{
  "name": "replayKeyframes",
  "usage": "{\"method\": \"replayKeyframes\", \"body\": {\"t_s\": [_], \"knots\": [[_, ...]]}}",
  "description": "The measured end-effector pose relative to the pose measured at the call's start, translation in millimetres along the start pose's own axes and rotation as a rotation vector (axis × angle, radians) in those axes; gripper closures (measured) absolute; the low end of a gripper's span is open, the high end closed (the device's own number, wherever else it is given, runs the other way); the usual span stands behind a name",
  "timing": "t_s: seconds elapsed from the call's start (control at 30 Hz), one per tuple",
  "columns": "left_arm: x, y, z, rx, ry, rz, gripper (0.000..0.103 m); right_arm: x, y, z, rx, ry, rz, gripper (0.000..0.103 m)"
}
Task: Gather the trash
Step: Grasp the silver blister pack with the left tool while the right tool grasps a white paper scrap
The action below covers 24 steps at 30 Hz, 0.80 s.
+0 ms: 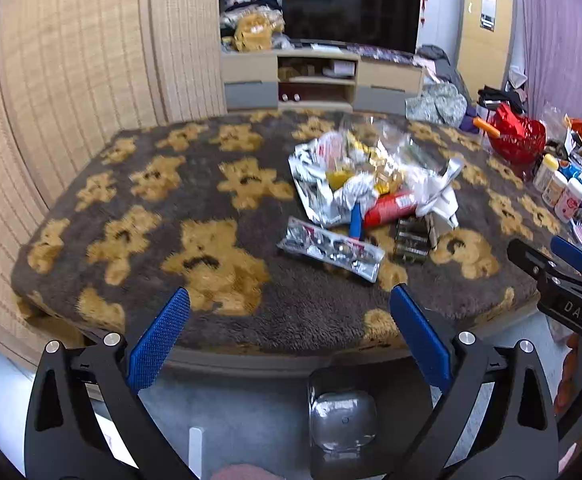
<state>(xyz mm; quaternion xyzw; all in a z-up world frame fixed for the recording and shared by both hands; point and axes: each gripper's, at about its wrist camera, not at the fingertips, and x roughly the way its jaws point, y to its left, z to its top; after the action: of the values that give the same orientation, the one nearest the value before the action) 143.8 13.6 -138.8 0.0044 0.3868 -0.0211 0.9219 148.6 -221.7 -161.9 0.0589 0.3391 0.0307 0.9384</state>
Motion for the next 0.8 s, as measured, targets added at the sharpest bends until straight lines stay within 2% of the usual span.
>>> {"method": "replayKeyframes", "body": {"t_s": [0.17,0.33,0.47,0.67,0.8], "knots": [[34,-2,6,-0.002,0.056,-0.056,0.024,35,3,-1,-0.023,0.037,0.038,0.035],[65,-11,17,-0.004,0.101,-0.1,0.039,57,10,5,-0.056,0.026,0.074,0.049],[88,-12,20,-0.031,0.14,-0.115,0.047,72,15,11,-0.077,0.028,0.093,0.051],[104,-6,22,-0.059,0.159,-0.118,0.048,93,27,15,-0.139,0.04,0.063,0.051],[116,-6,24,-0.065,0.177,-0.121,0.054,104,31,16,-0.163,0.048,0.044,0.055]]}}
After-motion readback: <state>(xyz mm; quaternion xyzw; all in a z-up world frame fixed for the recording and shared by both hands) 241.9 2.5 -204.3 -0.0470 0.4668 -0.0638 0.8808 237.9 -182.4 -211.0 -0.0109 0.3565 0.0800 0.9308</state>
